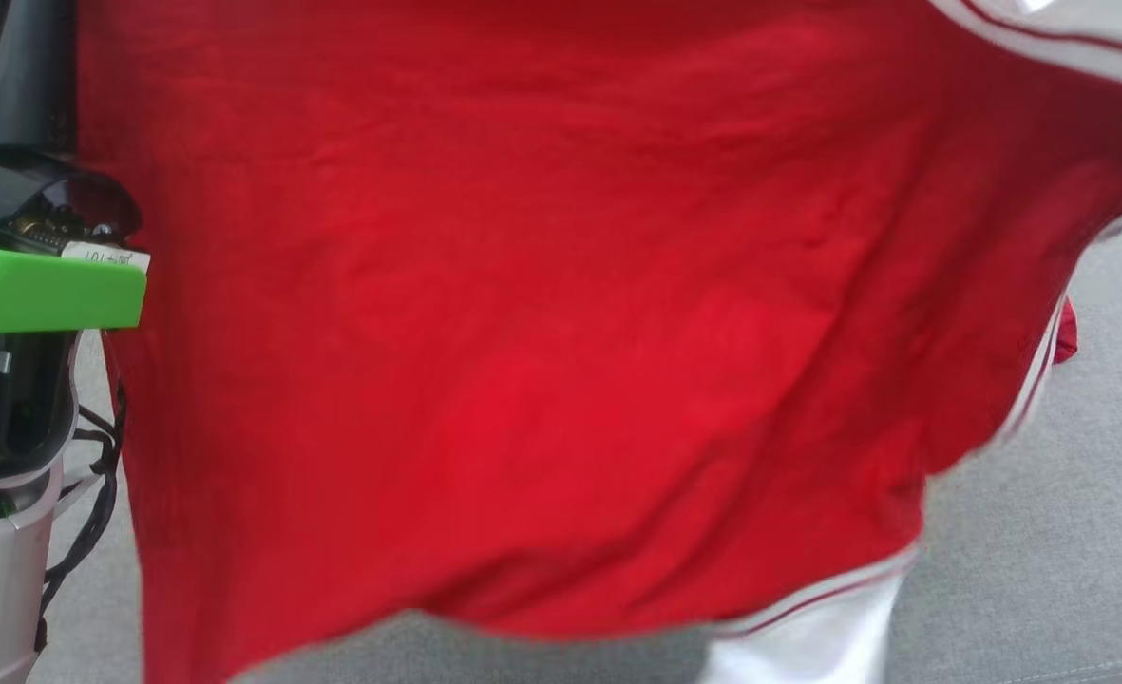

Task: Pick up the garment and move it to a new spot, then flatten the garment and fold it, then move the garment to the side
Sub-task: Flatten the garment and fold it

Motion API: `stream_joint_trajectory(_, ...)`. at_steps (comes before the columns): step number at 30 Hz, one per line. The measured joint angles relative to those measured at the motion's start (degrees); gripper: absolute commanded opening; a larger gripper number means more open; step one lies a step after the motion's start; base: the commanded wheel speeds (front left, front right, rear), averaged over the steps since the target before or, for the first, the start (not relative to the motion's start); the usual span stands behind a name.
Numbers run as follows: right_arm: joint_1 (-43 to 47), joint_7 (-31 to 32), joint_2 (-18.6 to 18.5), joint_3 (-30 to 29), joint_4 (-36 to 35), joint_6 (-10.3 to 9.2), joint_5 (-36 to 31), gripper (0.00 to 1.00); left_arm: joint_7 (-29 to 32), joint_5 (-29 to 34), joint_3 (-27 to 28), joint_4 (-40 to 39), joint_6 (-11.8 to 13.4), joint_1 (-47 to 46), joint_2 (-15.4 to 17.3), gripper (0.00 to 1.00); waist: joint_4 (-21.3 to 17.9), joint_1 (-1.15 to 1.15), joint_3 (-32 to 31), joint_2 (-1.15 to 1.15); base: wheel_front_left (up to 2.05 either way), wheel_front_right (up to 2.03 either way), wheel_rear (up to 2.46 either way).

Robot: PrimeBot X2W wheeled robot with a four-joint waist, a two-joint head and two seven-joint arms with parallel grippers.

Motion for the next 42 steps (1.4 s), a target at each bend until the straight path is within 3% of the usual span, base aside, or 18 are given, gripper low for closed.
stream_joint_trajectory(12,-0.8,-0.3,-0.4,-1.9,-7.1,-0.62,0.4,0.00,1.5,-0.2,0.2,-6.7,1.9,2.1,0.2,0.00,0.4,0.00,0.7,0.00,0.00,0.00,0.00)
stream_joint_trajectory(21,-1.0,1.0,-2.4,-4.7,-15.1,-2.83,1.5,0.00,2.8,-0.3,2.5,-15.9,2.9,2.0,0.9,0.00,0.3,0.00,2.0,0.00,0.00,0.00,0.00)
stream_joint_trajectory(24,-2.3,4.2,-1.2,-3.4,-12.3,-4.46,5.3,0.00,5.4,-1.7,1.5,-12.7,3.6,1.8,0.9,0.00,0.6,0.00,3.1,0.00,0.00,0.00,0.00)
stream_joint_trajectory(28,-4.5,10.0,-0.1,2.3,-3.2,-6.67,6.8,0.00,8.3,-2.7,-0.2,-3.9,4.5,1.9,0.6,0.00,1.1,0.00,5.1,0.00,0.00,0.00,0.00)
stream_joint_trajectory(32,-12.2,12.8,0.6,8.9,10.8,-8.17,1.2,0.00,9.2,-0.8,-0.6,8.8,4.6,0.6,1.0,0.00,1.5,0.00,7.3,0.00,0.00,0.00,0.00)
stream_joint_trajectory(33,-12.2,12.8,0.6,8.9,10.8,-8.17,1.2,0.00,9.2,-0.8,-0.6,8.8,4.6,0.6,1.0,0.00,1.5,0.00,7.3,0.00,0.00,0.00,0.00)
stream_joint_trajectory(36,-20.9,10.2,4.1,6.7,14.1,-10.56,-0.9,0.00,7.2,0.7,0.7,13.3,4.8,-5.4,0.3,0.00,1.6,0.00,8.3,0.00,0.00,0.00,0.00)
stream_joint_trajectory(39,-30.1,8.1,5.6,5.5,12.1,-10.16,-0.3,0.00,4.6,0.8,2.9,12.1,4.8,-14.6,-1.0,0.00,1.6,0.00,9.0,0.00,0.00,0.00,0.00)
stream_joint_trajectory(42,-30.4,7.7,5.1,5.8,13.0,-8.40,0.0,0.00,4.1,-0.3,2.5,12.8,3.8,-16.5,-1.6,0.00,1.5,0.00,9.5,0.00,0.00,0.00,0.00)
